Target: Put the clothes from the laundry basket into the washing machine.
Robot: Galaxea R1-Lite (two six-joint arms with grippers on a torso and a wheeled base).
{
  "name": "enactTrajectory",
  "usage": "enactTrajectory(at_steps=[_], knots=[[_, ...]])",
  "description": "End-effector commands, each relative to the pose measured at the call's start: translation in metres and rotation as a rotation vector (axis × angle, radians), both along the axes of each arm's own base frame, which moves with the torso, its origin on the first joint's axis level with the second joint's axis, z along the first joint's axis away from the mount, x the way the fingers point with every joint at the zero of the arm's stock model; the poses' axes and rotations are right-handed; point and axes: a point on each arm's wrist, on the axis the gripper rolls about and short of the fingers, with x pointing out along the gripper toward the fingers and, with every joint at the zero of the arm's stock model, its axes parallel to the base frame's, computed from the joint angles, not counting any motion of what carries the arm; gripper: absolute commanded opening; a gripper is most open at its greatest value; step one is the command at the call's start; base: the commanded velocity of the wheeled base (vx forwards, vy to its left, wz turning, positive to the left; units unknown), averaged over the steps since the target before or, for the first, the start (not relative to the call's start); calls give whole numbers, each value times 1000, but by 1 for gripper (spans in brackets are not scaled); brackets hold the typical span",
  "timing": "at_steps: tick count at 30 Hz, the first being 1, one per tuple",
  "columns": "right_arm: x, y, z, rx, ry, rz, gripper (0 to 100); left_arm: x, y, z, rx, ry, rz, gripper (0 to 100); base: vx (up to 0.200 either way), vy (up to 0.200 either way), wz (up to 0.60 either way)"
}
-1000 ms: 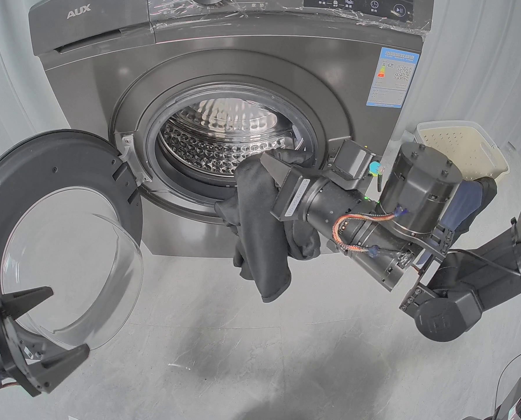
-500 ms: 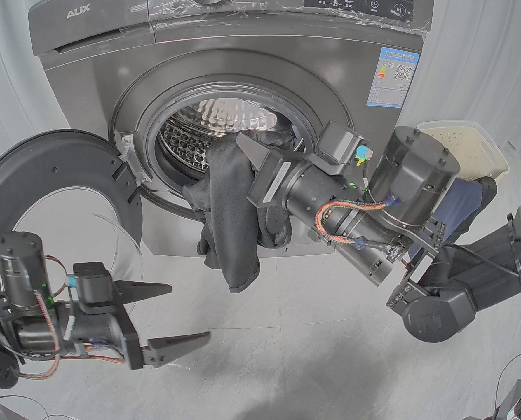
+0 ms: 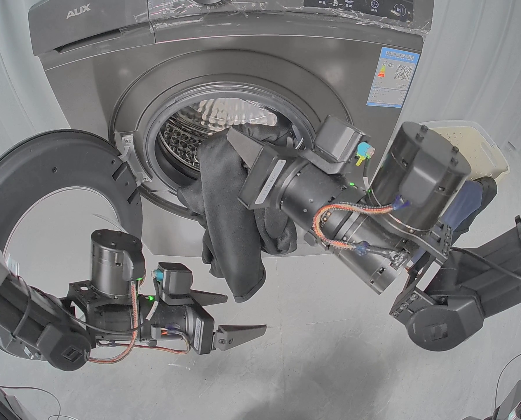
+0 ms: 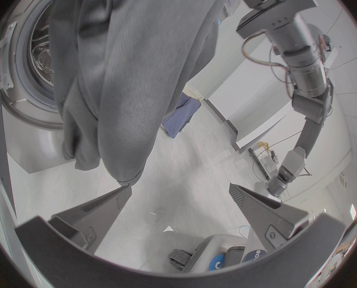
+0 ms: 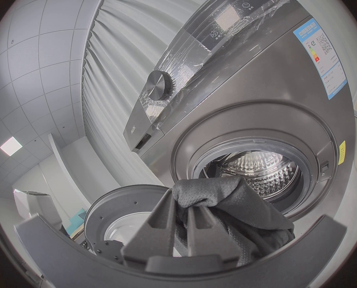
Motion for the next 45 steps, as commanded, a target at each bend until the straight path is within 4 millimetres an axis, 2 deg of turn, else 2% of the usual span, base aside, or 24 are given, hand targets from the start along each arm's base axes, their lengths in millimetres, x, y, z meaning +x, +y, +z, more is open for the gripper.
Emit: enactTrajectory(at_steps=[1, 7, 14, 23, 33, 34, 42, 45], knots=[[-2, 0, 2, 4, -2, 4, 0, 18, -7, -19, 26, 42, 15, 100, 0, 0, 0], [-3, 1, 1, 3, -1, 8, 0, 34, -2, -31, 56, 57, 87, 100, 0, 0, 0], [-3, 1, -1, -3, 4, 8, 0, 42, 0, -32, 54, 52, 108, 100, 0, 0, 0], [-3, 3, -4, -9, 7, 9, 0, 66, -17, -28, 26, 8, 121, 100, 0, 0, 0], [-3, 3, -5, -9, 12, -1, 0, 74, -28, -32, 16, -38, 135, 100, 0, 0, 0], [-2, 3, -5, -9, 12, -2, 0, 74, -29, -31, 7, -50, 141, 0, 0, 0, 0], [-3, 2, -7, -15, 19, -3, 0, 73, -33, -26, -18, -97, 167, 0, 0, 0, 0], [0, 0, -11, -26, 27, -14, 0, 59, -39, -24, -22, -103, 136, 0, 0, 0, 0]])
